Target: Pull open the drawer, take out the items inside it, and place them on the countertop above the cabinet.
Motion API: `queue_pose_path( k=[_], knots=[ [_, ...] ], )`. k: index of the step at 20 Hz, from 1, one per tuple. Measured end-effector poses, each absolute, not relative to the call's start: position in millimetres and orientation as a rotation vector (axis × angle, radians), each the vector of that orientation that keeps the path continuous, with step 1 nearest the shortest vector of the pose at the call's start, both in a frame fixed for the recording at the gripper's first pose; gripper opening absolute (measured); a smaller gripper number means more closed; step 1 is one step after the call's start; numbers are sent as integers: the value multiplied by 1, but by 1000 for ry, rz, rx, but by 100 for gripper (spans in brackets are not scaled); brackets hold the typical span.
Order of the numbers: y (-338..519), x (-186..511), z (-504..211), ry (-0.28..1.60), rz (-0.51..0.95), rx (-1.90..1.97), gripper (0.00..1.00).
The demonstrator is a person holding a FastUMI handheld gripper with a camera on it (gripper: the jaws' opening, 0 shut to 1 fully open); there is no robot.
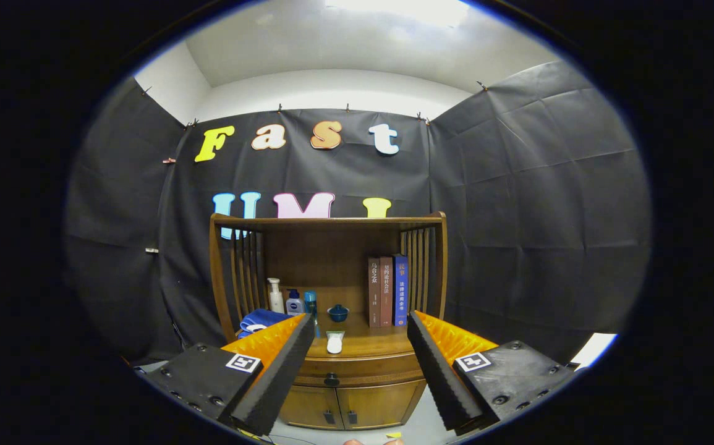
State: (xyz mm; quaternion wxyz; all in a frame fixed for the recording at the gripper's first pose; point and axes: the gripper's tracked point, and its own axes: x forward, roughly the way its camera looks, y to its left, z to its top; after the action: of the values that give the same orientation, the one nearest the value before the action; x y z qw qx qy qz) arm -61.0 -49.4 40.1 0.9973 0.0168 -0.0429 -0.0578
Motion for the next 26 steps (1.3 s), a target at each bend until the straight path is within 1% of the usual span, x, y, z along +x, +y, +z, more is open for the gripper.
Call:
queue_pose_path(
  k=[26],
  knots=[
    [-25, -55, 25, -47, -74, 0, 98]
  ],
)
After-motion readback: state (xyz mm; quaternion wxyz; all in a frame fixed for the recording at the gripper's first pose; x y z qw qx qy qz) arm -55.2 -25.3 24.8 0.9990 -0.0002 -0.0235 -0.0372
